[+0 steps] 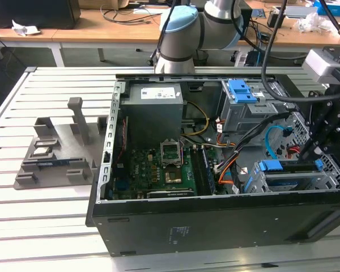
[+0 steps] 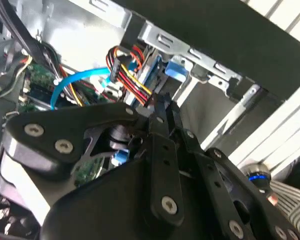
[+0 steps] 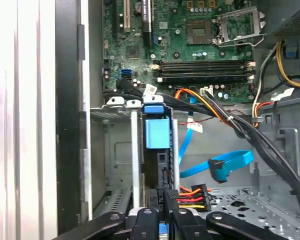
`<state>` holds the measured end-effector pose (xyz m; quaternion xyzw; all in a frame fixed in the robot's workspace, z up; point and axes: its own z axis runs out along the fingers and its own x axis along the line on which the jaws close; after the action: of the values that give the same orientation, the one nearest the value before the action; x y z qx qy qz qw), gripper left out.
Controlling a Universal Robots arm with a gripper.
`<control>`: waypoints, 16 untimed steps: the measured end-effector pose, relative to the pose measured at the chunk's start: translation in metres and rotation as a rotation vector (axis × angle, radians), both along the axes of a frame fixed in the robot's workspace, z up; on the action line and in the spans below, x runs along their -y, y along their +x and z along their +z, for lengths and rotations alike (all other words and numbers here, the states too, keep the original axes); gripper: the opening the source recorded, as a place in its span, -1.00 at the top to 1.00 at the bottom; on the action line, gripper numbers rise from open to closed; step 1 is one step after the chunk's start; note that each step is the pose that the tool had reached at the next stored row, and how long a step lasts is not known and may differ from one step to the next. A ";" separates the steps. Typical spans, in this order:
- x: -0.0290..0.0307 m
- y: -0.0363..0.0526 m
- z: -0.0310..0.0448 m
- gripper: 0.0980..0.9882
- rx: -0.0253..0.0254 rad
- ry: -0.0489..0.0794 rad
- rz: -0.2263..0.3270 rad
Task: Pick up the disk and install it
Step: 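Insert the first disk wire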
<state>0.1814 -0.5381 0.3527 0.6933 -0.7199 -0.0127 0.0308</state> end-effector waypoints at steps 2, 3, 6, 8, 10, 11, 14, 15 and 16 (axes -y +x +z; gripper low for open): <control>0.0001 0.0000 -0.0006 0.83 0.0000 0.000 0.000; -0.0003 -0.0001 -0.0011 0.83 0.0000 0.000 0.000; -0.0043 -0.0002 -0.0022 0.83 0.0000 0.000 0.000; -0.0071 -0.0001 -0.0027 0.83 0.0000 0.000 0.000; -0.0092 0.0008 -0.0034 0.83 0.0000 0.001 0.000; -0.0092 0.0010 -0.0036 0.83 0.0000 0.000 0.000; -0.0093 0.0021 -0.0054 0.83 0.0000 0.001 0.000; -0.0092 0.0023 -0.0062 0.83 -0.0001 0.000 0.000; -0.0092 0.0024 -0.0066 0.83 0.0000 0.000 0.000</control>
<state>0.1838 -0.5289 0.3461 0.6933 -0.7199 -0.0128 0.0307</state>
